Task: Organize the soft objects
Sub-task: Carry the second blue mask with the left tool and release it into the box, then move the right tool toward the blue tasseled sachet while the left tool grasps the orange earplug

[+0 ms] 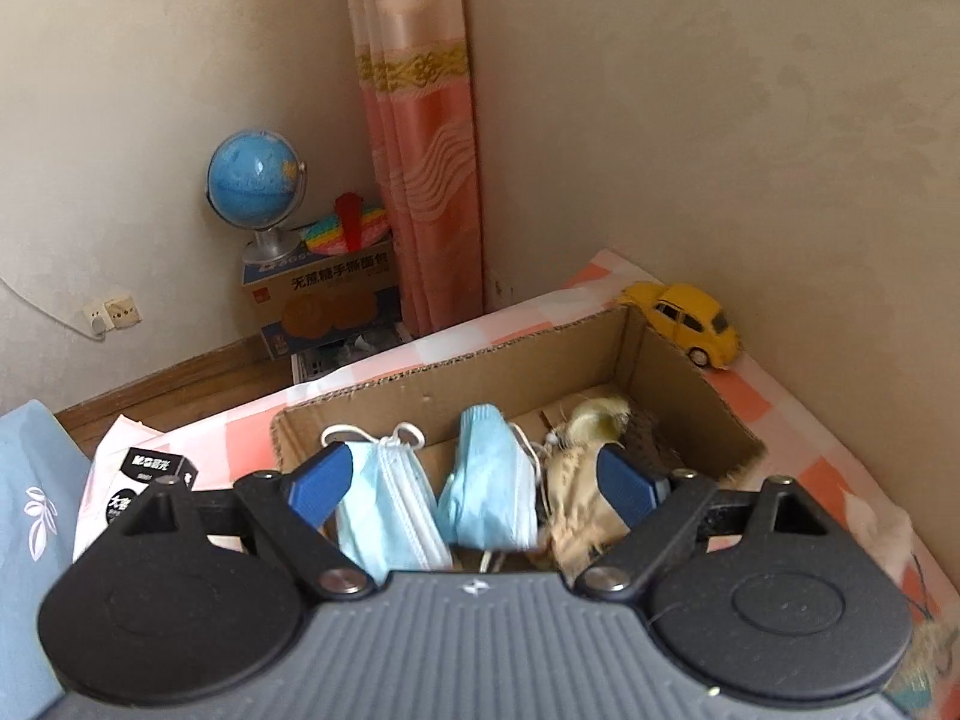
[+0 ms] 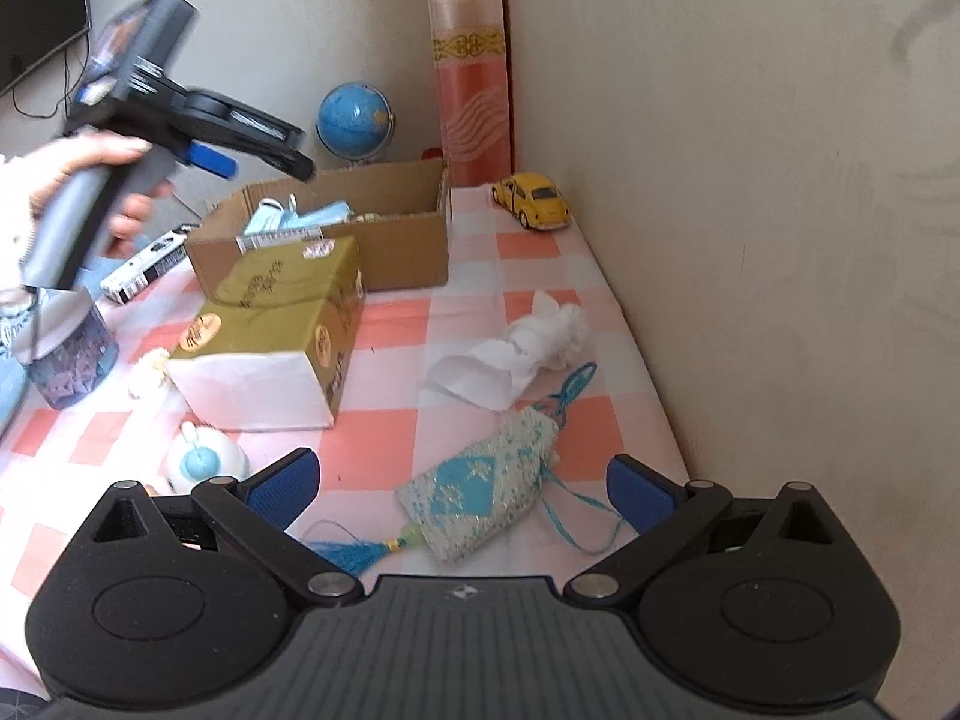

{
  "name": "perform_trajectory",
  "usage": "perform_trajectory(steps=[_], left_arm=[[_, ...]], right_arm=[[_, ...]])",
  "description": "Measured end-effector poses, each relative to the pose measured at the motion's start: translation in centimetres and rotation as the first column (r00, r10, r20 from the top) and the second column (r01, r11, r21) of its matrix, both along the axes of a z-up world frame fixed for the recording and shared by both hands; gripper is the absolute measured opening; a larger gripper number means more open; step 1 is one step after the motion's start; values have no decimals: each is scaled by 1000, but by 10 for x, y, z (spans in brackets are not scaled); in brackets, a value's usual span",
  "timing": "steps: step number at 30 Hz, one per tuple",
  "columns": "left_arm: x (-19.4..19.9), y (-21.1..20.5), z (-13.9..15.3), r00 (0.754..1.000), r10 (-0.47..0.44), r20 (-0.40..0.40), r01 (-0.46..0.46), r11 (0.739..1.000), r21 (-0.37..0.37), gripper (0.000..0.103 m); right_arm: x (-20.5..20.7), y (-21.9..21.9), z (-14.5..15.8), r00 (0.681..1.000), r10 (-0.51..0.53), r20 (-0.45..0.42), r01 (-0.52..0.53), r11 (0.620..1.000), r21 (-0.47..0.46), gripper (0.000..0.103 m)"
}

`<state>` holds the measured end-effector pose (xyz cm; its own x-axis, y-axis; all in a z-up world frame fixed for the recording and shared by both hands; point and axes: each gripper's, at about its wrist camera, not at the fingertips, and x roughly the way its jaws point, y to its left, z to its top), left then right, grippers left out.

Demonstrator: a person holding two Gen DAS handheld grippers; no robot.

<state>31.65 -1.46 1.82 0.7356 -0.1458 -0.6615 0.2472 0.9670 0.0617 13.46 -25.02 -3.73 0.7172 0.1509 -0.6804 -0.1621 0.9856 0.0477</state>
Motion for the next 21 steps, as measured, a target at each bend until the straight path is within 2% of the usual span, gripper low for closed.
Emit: perform_trajectory(steps=[3,8,10,14,18,21], left_arm=[[-22,7,7,1000,-7,8,7,1000,-13,90],[-73,23,10,1000,-5,2,5,999,-39,95],[-94,27,6,1000,3,-14,-4,999,-44,95],[-141,33,-3,999,22,23,-21,999,-42,96],[-174,36,-14,998,46,38,-45,999,-28,98],[-192,44,-20,998,64,29,-63,996,-56,98]], right_arm=[[1,3,-9,1000,-9,-21,8,999,-36,103],[1,3,-20,999,-7,-38,6,999,-35,103],[3,3,-21,1000,-1,-31,-1,999,-36,103],[10,5,-25,1000,7,-11,-8,998,-57,103],[25,9,-28,1000,22,-6,-22,997,-78,103],[38,9,-28,1000,19,-2,-19,997,-71,103]])
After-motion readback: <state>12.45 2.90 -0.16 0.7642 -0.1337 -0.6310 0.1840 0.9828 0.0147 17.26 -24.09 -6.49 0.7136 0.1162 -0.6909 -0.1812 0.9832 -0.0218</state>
